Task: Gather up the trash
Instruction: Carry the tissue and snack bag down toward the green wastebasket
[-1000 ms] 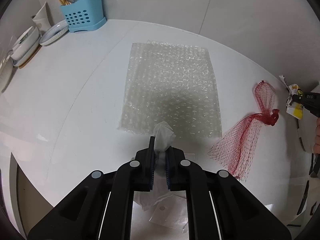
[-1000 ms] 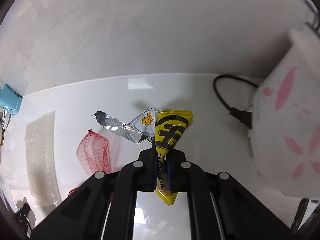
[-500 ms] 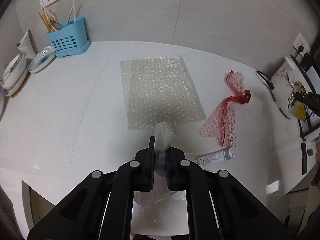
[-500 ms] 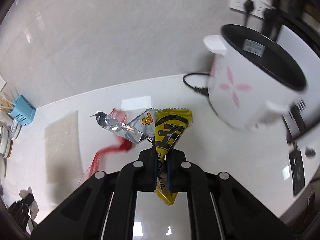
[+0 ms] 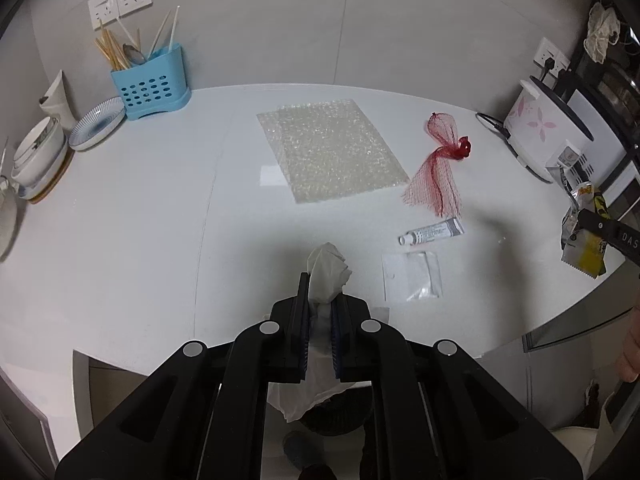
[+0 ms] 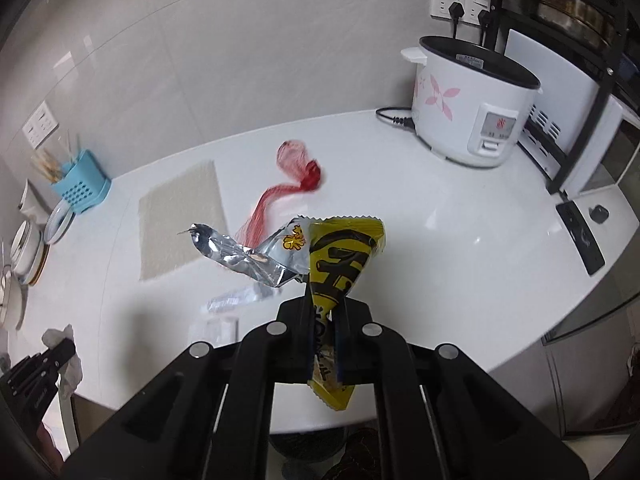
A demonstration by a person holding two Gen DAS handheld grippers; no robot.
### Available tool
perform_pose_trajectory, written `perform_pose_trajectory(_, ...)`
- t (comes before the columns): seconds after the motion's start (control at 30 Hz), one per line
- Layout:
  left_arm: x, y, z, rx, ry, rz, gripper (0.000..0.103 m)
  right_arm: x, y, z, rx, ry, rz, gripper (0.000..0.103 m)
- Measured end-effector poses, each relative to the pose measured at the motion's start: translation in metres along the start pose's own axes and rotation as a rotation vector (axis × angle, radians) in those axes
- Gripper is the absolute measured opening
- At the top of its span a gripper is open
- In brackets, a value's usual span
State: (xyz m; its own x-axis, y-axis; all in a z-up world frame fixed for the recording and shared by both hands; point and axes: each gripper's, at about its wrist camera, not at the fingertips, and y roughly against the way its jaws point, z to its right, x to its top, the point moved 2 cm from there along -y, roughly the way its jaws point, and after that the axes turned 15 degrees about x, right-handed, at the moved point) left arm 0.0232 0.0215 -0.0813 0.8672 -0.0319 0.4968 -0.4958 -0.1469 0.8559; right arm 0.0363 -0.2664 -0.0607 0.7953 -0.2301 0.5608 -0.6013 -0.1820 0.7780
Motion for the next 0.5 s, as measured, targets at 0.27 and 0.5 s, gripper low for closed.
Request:
perform_pose_trajectory(0.27, -0.058, 0.01, -0.035, -0.008, -0.005, -0.022, 0.008, -0.076, 0.022, -0.046, 0.025, 0.02, -0.048, 0.006)
perform_pose_trajectory(0.5, -0.097, 0.006, -0.047, 0.017, -0.008, -0.043, 0.008, -0.125, 0.022, -0.072, 0.113, 0.088, -0.082, 0.006)
